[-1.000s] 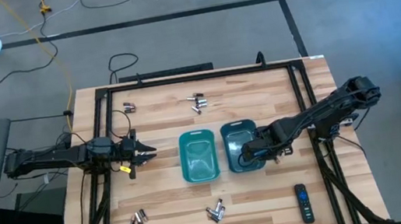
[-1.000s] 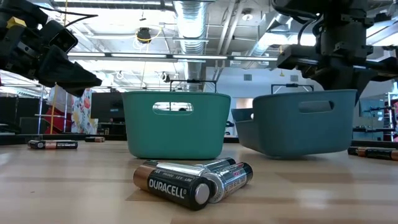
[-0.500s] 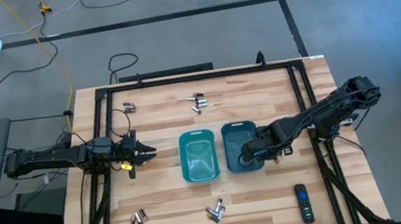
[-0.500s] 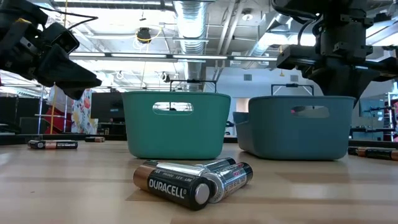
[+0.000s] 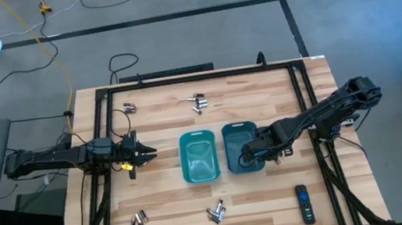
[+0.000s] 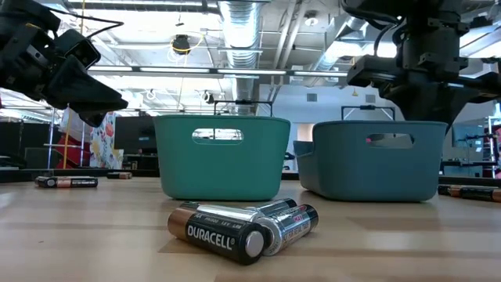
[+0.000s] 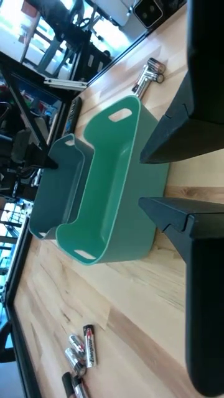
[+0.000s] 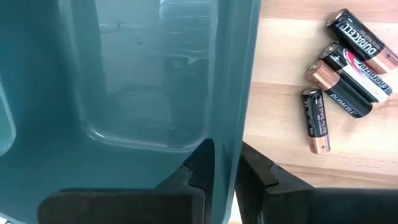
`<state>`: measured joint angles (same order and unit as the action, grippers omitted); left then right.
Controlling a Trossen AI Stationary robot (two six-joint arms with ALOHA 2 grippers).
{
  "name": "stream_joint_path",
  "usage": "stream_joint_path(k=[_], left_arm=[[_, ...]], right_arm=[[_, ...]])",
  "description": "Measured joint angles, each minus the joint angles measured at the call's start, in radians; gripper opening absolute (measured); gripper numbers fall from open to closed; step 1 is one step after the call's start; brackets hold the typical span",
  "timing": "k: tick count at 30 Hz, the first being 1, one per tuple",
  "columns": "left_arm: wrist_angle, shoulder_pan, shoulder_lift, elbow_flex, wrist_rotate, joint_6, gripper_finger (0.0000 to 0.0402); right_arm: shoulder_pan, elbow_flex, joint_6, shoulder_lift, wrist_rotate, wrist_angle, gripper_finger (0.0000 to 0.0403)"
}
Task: Sort batteries
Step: Move the blue bin to the center, then put the black battery into the blue bin
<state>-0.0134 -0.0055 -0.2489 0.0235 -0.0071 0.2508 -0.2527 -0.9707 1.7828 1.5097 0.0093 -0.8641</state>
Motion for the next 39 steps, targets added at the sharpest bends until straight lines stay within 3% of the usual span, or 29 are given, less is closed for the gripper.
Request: stream_joint_path(k=[14,31,39], left_arm=[[0.0,0.0,0.0,0.0,0.0,0.0,0.0091],[0.0,0.0,0.0,0.0,0.0,0.0,0.0091],[0.0,0.0,0.0,0.0,0.0,0.0,0.0091]], right_arm=[[0.0,-0.017,-0.017,0.0,0.0,-0.011,0.0072],[-0.012,-0.217,-0.09,0.0,0.144,-0.281,0.0072],[-0.065,-0.29,-0.033,0.0,0.224,-0.452,0.0072]])
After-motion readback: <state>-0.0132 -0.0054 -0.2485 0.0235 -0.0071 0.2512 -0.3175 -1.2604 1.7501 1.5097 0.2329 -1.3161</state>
